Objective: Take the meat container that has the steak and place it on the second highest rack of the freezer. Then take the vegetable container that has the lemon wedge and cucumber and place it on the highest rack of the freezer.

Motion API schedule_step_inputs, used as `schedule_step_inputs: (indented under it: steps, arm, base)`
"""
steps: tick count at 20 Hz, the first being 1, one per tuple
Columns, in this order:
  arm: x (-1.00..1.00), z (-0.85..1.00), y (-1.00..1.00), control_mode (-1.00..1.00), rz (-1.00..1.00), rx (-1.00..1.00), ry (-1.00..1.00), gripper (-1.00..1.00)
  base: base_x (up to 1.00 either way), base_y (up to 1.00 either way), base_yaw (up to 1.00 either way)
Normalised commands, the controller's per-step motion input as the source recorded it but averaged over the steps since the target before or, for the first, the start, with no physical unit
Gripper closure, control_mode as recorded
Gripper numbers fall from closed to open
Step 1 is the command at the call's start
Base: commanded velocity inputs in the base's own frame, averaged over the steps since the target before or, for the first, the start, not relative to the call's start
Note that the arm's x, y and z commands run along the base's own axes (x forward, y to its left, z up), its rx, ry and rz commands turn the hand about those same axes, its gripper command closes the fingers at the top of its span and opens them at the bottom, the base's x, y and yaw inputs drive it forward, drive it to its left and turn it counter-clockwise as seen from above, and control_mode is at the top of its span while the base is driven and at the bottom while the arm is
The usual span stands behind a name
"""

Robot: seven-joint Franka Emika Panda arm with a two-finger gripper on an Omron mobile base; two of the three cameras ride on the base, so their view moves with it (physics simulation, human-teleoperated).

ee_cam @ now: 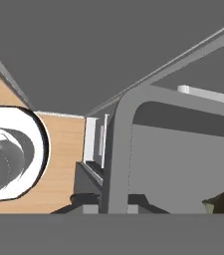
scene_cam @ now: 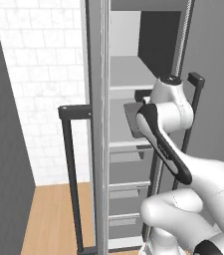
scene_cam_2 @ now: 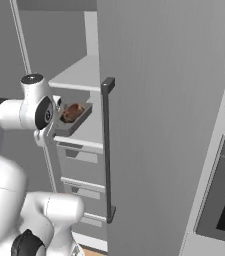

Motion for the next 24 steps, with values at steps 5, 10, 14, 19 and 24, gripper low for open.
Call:
schedule_step_inputs:
  steps: [5, 10, 14, 19, 24]
  arm:
    - [0.70, -0.70, -0.11, -1.00, 0.00, 0.00, 0.00, 1.00]
    - [0.53, -0.53, -0.12, -1.00, 0.00, 0.00, -0.05, 1.00]
    - [0.61, -0.06, 0.00, -1.00, 0.00, 0.00, -0.12, 1.00]
    - [0.63, -0.22, 0.00, -1.00, 0.00, 0.00, -0.14, 1.00]
    - [0.48, -0.22, 0.00, -1.00, 0.00, 0.00, -0.08, 1.00]
  base:
    - [0.00, 0.00, 0.00]
    - [0.00, 0.00, 0.00]
    - [0.00, 0.00, 0.00]
    - [0.00, 0.00, 0.00]
    - [0.00, 0.00, 0.00]
